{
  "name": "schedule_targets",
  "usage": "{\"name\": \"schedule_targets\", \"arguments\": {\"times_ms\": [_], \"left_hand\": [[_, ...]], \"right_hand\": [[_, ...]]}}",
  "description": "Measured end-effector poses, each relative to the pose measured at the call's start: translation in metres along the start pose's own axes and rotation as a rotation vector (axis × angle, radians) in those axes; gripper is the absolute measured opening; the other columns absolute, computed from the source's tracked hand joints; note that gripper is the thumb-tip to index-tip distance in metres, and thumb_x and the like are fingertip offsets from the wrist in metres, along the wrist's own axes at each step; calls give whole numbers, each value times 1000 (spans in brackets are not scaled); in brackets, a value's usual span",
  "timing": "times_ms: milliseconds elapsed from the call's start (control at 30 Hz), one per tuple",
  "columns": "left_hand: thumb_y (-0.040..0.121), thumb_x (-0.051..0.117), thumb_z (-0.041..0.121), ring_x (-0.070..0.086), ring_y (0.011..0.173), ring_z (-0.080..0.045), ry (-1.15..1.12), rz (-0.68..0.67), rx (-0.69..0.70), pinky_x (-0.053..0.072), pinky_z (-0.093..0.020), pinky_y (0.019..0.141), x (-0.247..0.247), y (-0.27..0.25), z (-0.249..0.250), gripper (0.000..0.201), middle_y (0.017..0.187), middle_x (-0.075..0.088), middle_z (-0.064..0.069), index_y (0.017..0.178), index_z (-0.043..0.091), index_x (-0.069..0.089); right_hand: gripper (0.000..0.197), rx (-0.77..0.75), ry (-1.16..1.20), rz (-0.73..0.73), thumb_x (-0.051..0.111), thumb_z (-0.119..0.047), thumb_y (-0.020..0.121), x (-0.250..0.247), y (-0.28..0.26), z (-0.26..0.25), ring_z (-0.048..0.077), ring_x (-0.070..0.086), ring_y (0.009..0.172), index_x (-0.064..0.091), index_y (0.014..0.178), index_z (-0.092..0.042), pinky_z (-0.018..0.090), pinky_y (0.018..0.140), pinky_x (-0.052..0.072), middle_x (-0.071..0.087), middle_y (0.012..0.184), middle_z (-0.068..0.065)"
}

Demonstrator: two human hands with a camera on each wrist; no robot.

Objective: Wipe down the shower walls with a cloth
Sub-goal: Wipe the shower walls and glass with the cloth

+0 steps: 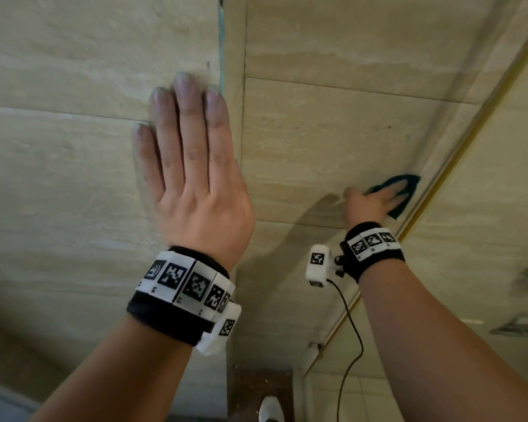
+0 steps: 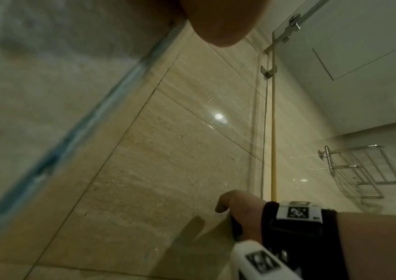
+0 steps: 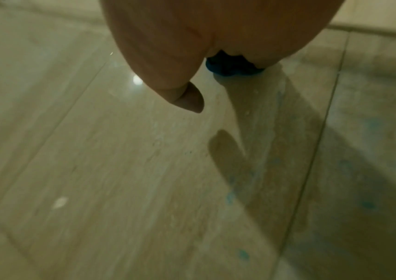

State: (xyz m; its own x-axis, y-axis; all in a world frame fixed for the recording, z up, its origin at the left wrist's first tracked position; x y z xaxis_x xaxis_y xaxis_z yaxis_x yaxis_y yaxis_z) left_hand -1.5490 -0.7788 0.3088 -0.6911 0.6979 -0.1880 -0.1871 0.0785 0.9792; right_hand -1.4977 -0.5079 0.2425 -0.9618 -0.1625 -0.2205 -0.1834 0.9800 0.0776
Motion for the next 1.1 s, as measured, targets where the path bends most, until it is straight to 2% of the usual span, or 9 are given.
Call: {"name": "schedule_targets", "arguments": {"times_ms": [67,200,400,500,600,767,833,1000,1100], "left_hand": [[98,61,1,36,147,-51,19,22,8,27,-64,122,2,0,1,65,157,39,-34,154,-8,30],[100,59,5,34,148,-51,12,11,8,26,-63,123,1,-1,1,66,158,37,-33,156,-6,26],[100,59,6,33,148,-51,-7,12,12,24,-63,124,2,-1,0,66,158,36,-33,156,-6,27],[101,57,7,32,149,-52,-14,7,4,22,-63,124,1,-1,1,66,159,34,-33,157,-6,26],[103,55,8,29,150,-51,-27,-16,-12,22,-64,124,-2,-1,2,64,160,33,-33,157,-6,26],[99,60,4,32,149,-49,-3,4,-13,26,-64,123,0,-1,4,65,159,35,-32,156,-7,31],[98,60,3,32,149,-49,14,14,-7,26,-64,122,0,-2,3,67,160,35,-32,157,-6,30],[99,60,4,31,150,-47,-2,27,8,25,-63,123,1,-2,2,68,160,35,-29,158,-3,26],[99,60,5,30,150,-46,-16,27,21,25,-62,124,0,-3,0,69,161,35,-28,158,-2,26]], "right_hand": [[103,-50,-51,-37,59,-16,88,1,-12,0,30,6,157,-11,163,-22,41,125,22,-18,170,3],[106,-274,-188,-325,64,-14,89,34,-57,5,30,-6,157,-12,163,-24,44,127,16,-28,167,2],[103,-730,-459,-222,61,-16,89,25,-32,-68,37,-22,154,-9,163,-14,51,128,3,-27,166,16],[102,-814,-462,-186,60,-14,87,23,-25,-89,38,-21,154,-8,163,-14,52,128,1,-24,167,18],[103,-617,-339,-116,60,-12,88,15,-13,-71,32,-18,155,-11,163,-20,41,125,-5,-26,168,10],[100,87,-8,75,52,-27,86,-11,12,-29,34,7,156,-12,163,-22,44,126,18,-18,170,6],[104,110,-17,33,58,-24,87,-11,10,-36,35,5,156,-13,163,-23,46,126,16,-19,170,6],[107,-508,-267,-147,63,-18,88,18,-21,-94,34,-20,155,-13,163,-18,44,125,-6,-28,166,12],[101,-712,-400,-86,57,-19,86,21,-15,-120,42,-19,154,-9,163,-11,52,127,-3,-23,166,21]]}}
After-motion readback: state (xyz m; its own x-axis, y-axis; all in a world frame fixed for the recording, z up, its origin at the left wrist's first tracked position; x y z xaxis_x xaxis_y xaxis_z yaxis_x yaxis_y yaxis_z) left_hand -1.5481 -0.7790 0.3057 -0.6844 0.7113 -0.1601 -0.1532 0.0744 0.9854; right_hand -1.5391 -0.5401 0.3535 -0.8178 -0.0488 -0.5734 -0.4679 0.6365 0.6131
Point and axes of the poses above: each hand's wrist, its own y-axis towards the middle knuckle, its own x-axis out of the palm, z = x × y, the point moved 1 cm from there along y, towards the middle knuckle
